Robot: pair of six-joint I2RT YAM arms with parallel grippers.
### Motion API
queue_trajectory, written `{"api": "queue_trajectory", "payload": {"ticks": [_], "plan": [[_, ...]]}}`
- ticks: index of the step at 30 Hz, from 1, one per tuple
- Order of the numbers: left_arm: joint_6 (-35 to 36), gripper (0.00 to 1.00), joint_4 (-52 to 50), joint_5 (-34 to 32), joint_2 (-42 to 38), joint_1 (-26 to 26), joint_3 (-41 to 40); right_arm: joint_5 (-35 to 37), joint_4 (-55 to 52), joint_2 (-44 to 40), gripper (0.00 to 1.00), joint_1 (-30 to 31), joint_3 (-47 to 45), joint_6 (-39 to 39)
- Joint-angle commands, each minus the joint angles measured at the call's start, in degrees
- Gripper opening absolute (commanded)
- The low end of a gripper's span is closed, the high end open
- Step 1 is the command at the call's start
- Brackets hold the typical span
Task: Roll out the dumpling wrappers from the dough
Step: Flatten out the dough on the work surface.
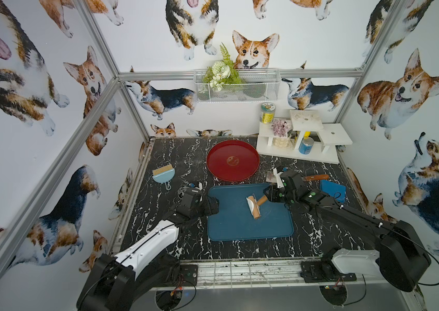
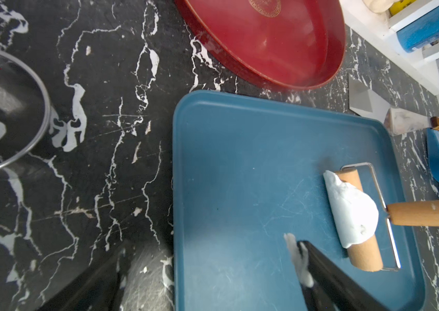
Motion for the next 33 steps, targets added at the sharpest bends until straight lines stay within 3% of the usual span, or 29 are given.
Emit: {"api": "queue_trajectory", "payload": {"ticks": [1,12,33], "plan": [[-0.1,1.00,1.1,-0.9,0.1,-0.1,0.5,8.0,-13.1,-0.1,0.00,-1.0,-1.3,-5.3],[-0.3,1.00,0.9,-1.3,0.3,-0.4,0.5,11.1,-16.5,-0.7,0.00,-1.8,-2.8,-6.6],[-0.3,1.00,0.9,-1.6,0.2,-0.5,0.5,10.9,-20.8,-0.5,0.00,-2.5,-1.8,-6.4]]}}
